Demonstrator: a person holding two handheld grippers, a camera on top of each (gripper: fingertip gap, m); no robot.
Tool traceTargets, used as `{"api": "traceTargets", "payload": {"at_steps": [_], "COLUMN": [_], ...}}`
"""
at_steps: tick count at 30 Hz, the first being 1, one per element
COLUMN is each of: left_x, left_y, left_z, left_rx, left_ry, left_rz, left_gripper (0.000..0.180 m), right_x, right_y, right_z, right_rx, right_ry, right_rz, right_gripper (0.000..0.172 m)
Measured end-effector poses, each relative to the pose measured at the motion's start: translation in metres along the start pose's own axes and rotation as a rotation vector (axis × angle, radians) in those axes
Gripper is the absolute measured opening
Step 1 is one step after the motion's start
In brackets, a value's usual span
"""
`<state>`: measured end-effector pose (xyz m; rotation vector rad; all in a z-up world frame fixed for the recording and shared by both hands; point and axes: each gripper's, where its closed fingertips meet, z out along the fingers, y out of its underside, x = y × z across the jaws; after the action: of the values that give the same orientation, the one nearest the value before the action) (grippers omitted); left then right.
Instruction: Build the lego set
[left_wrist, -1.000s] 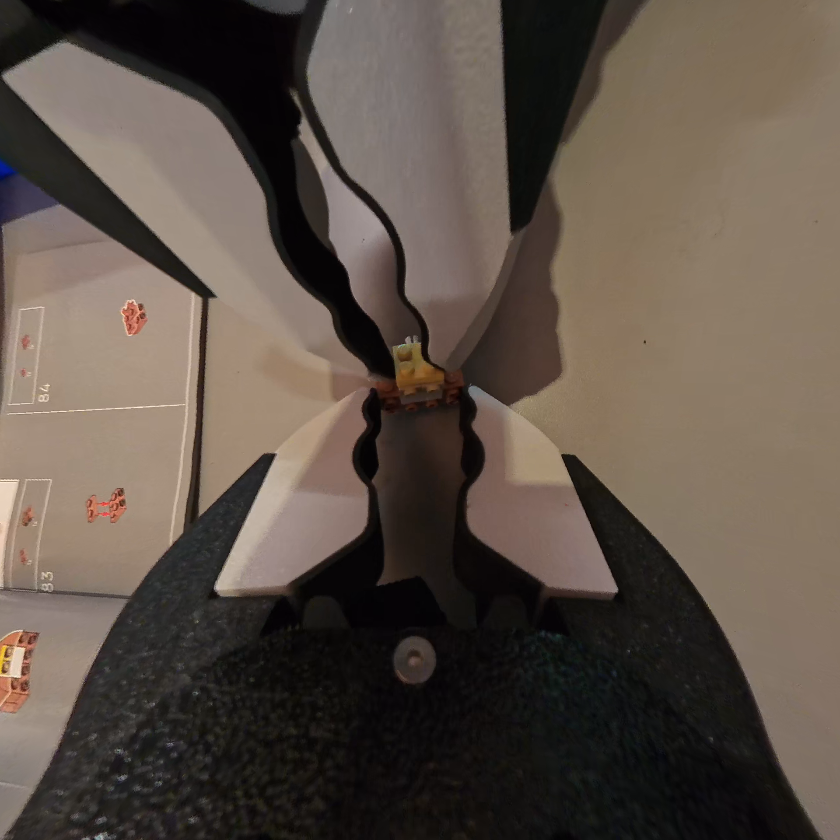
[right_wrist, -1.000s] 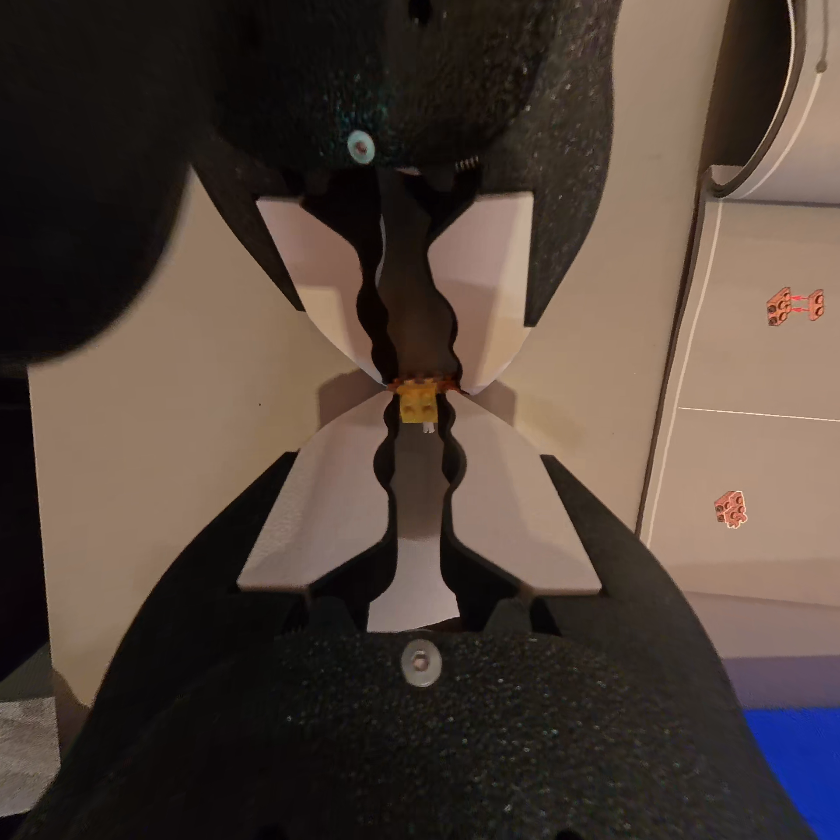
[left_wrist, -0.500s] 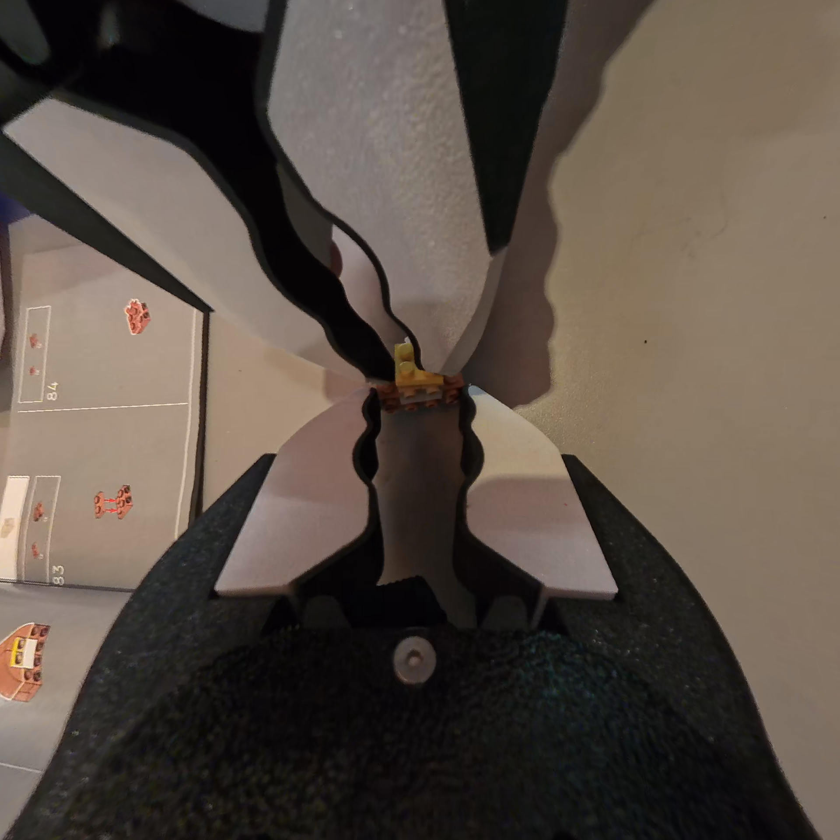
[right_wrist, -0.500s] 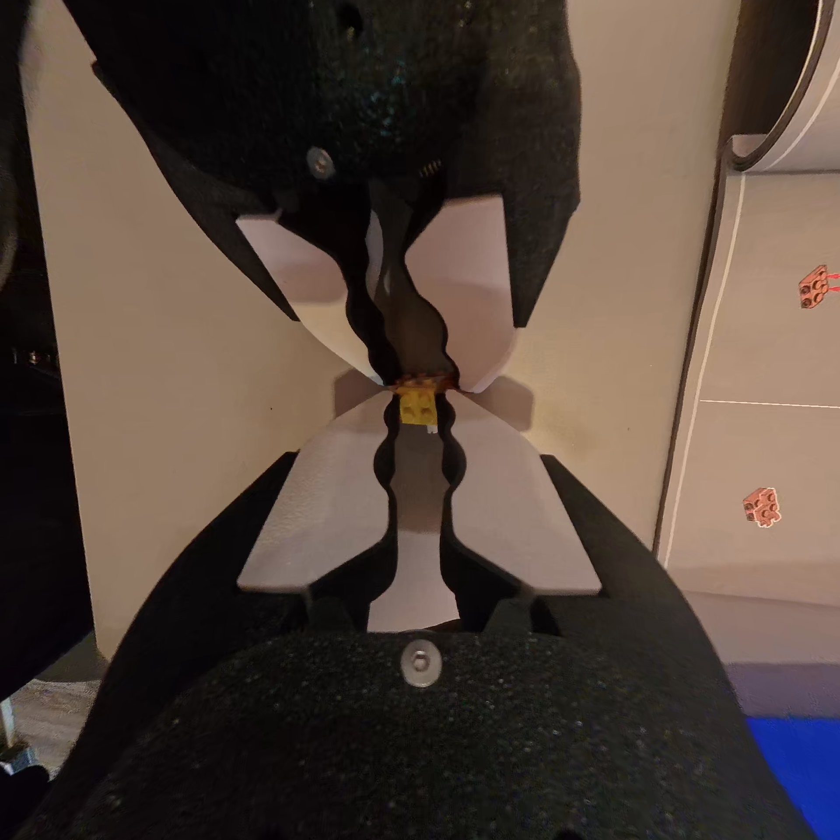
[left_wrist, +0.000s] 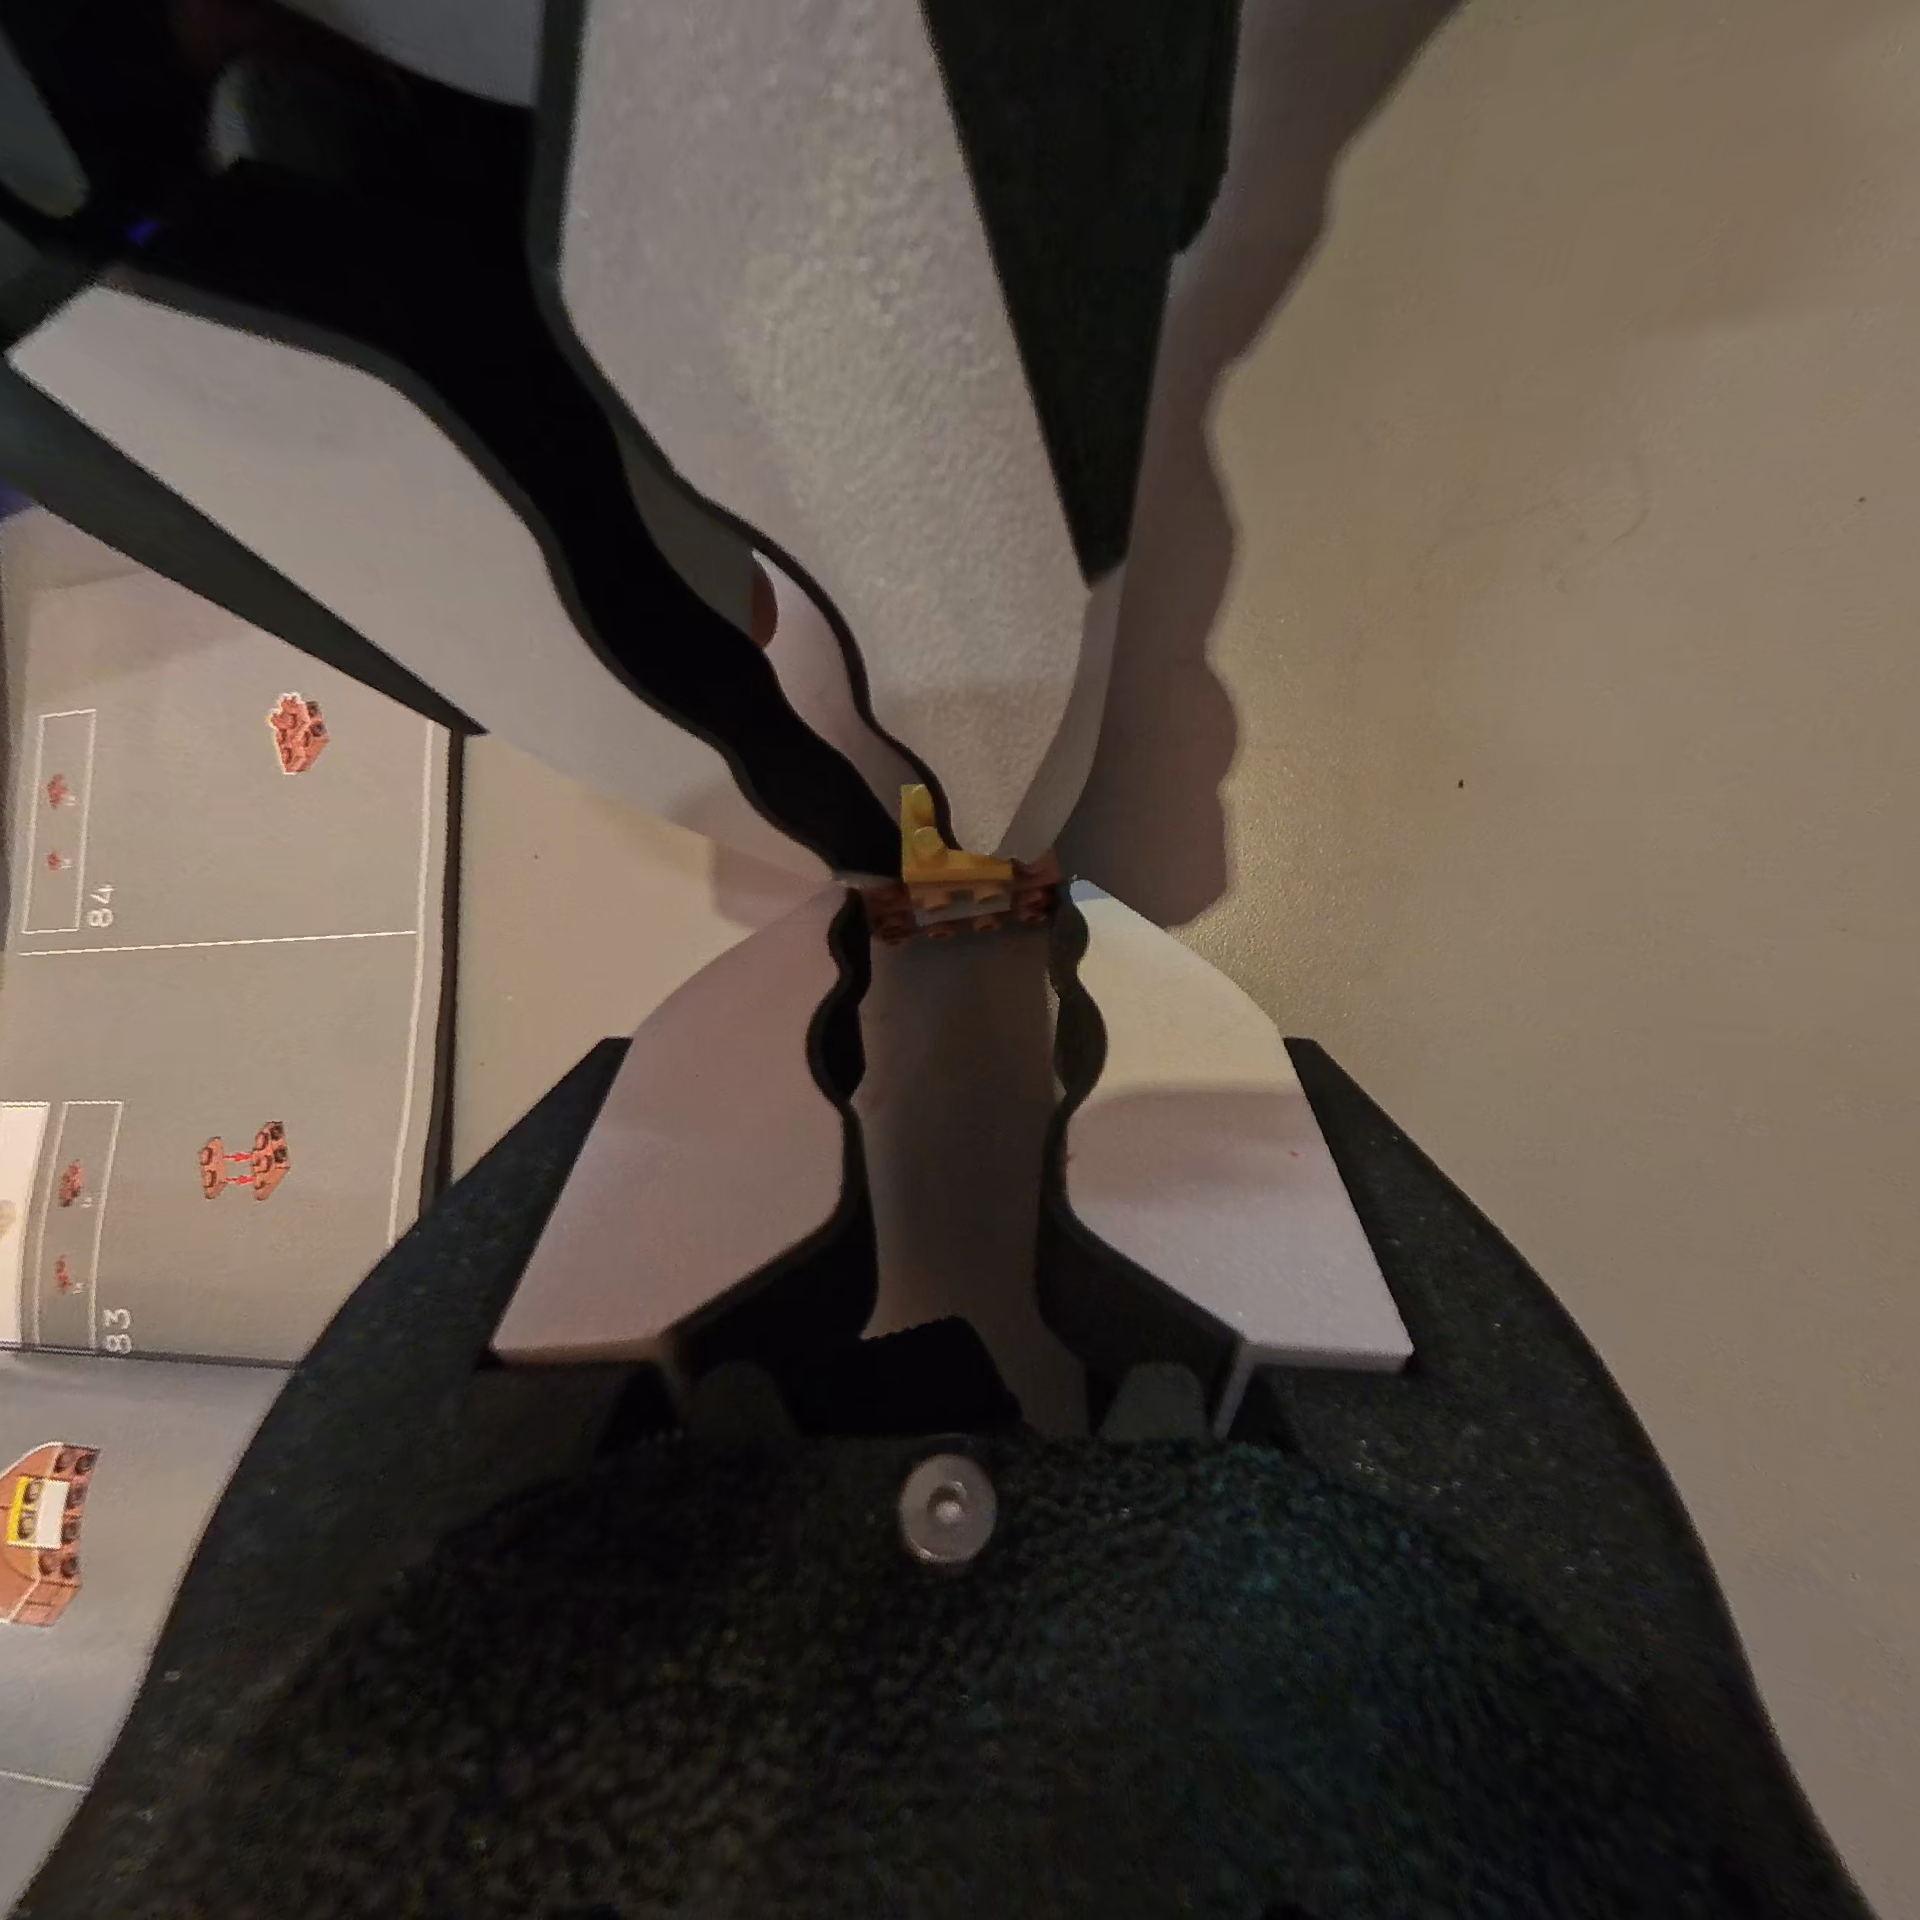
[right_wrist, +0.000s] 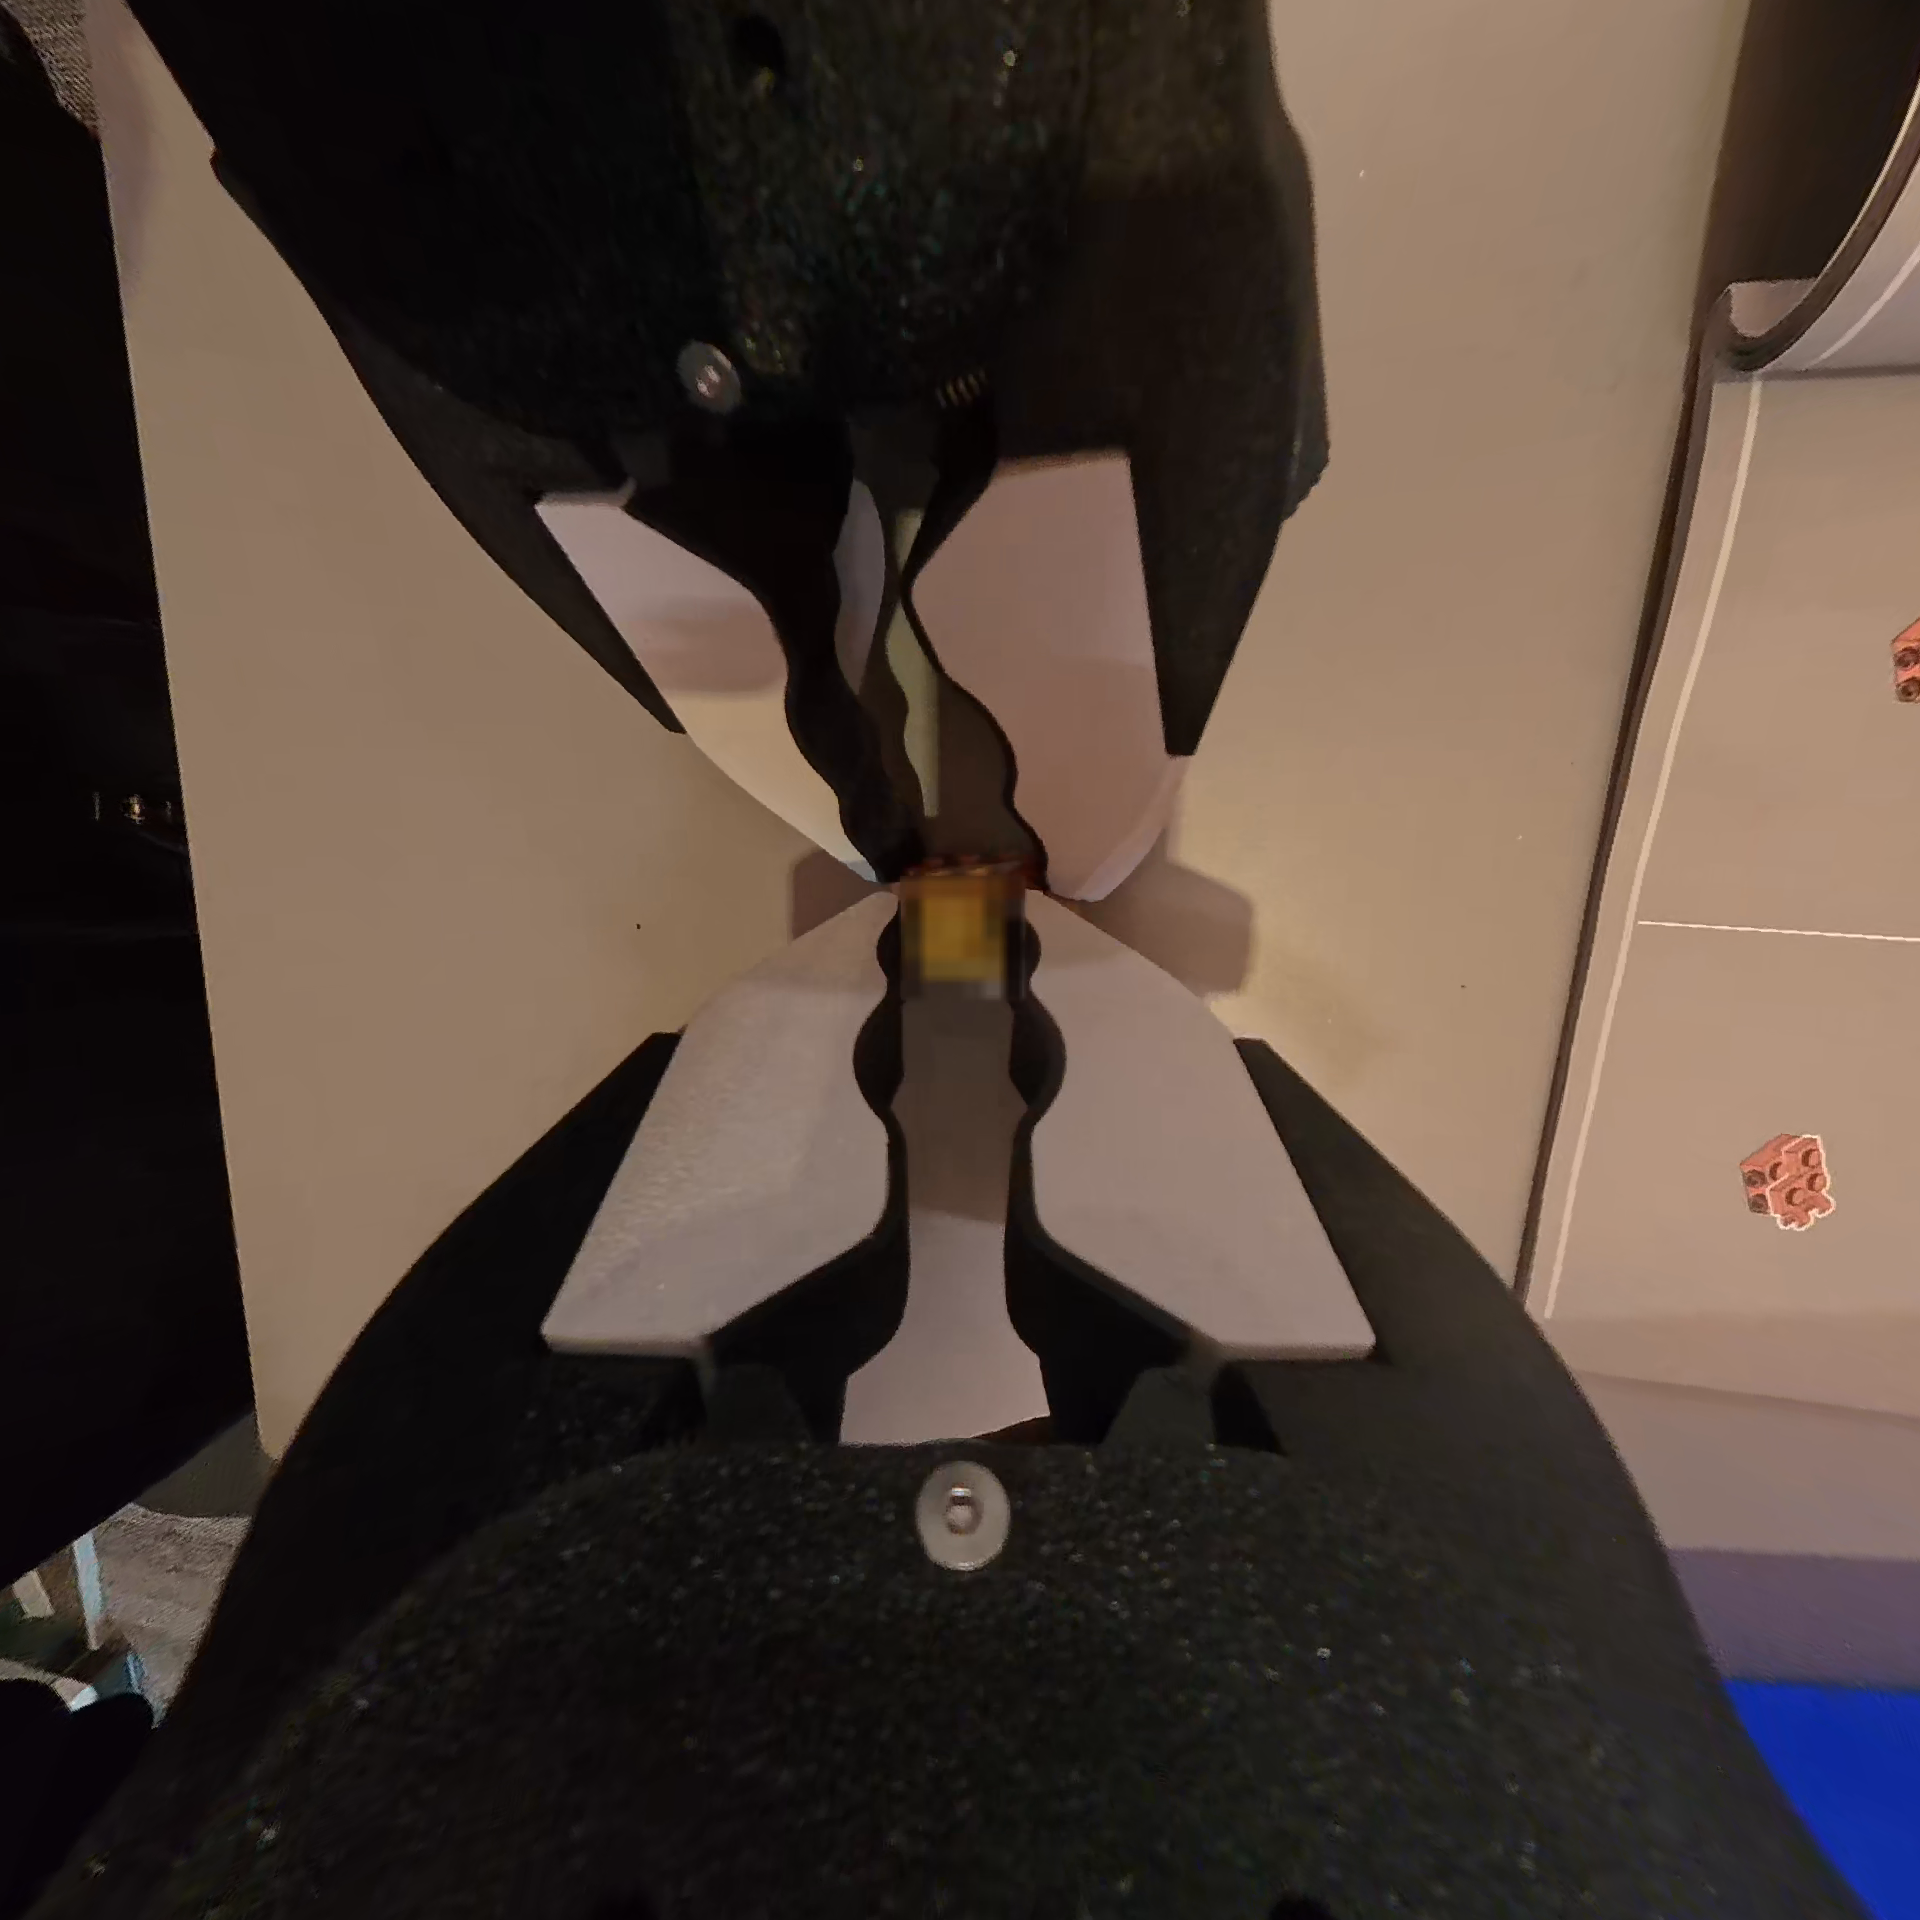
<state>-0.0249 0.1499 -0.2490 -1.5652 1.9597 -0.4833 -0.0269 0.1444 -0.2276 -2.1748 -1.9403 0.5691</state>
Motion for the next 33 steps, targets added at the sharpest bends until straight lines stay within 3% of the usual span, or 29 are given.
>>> {"api": "traceTargets", "payload": {"at_steps": [24,33], "left_x": [0.002,-0.001], "left_y": [-0.002,-0.005], "left_z": [0.001,-0.006], "left_rx": [0.088,0.154], "left_ry": [0.082,0.129], "left_rz": [-0.097,-0.157], "left_gripper": [0.033,0.033], "right_x": [0.0,0.003], "right_y": [-0.001,-0.005], "right_z": [-0.003,-0.018], "right_rx": [0.054,0.115], "right_ry": [0.058,0.146], "right_rz": [-0.066,-0.161], "right_gripper": [0.017,0.033]}}
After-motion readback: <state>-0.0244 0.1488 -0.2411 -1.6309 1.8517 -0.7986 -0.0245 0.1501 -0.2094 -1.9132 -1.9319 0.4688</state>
